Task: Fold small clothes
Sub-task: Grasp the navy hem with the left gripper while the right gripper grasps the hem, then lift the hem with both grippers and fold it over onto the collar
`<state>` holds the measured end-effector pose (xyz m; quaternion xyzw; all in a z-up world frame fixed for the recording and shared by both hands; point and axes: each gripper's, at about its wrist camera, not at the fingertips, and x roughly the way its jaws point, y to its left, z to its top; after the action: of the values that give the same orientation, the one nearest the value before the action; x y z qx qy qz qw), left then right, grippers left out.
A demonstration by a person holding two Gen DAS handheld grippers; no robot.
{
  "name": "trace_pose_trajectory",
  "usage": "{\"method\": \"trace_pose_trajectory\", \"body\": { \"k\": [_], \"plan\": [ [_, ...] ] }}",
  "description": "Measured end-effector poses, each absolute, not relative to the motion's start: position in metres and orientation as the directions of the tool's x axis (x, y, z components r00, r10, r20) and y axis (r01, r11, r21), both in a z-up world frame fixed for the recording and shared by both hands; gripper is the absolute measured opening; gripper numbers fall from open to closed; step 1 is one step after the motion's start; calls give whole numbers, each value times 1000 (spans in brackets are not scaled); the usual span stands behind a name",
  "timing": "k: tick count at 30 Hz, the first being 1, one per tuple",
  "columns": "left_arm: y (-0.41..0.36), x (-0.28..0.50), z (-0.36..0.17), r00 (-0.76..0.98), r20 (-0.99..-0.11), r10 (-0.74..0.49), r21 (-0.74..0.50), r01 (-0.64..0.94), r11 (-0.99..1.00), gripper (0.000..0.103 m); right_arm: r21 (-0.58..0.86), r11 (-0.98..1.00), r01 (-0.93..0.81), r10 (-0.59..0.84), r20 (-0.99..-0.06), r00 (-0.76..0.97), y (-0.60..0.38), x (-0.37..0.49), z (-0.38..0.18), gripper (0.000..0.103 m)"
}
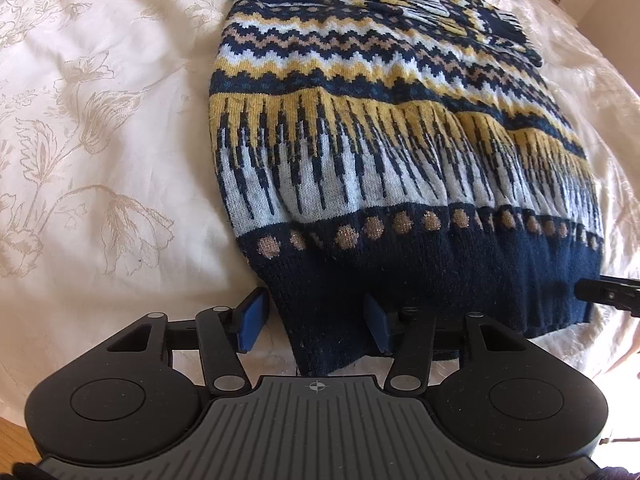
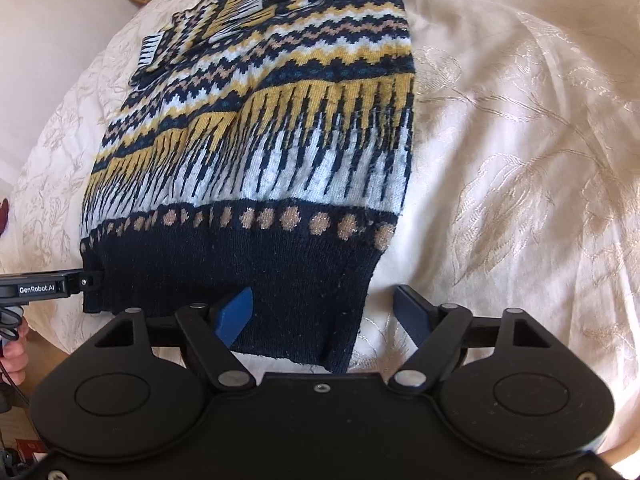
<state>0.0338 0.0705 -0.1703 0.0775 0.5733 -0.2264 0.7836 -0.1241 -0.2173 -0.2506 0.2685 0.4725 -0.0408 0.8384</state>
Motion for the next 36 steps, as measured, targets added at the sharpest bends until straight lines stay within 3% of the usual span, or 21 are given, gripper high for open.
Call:
{"method": "trace_pose_trajectory", "body": {
  "k": [5,6,7,8,23,36],
  "plan": [
    [71,32,-168,218,-926,-308,-187,444,876,26,438,837,327,210,-810,547,-219,-121,-250,51],
    [71,31,-168,213,-924,-318,-200,440,876,16,441,837,324,216,-810,545,-219,-120,-249,36],
    [70,31,-167,212,-922,-325,-209,436,876,9,442,837,322,220,-812,541,-218,-119,-247,14],
    [70,30,-165,221,-920,-323,-204,433,878,6,443,836,323,220,-811,542,-219,-120,-245,12],
    [73,57,-68,420,-794,-439,-284,382,879,5,543,795,269,189,-644,741,-249,-113,-157,11],
    [18,184,-12,542,-667,-511,-298,434,850,5,554,788,270,67,-513,856,-308,3,-98,11]
  ]
}}
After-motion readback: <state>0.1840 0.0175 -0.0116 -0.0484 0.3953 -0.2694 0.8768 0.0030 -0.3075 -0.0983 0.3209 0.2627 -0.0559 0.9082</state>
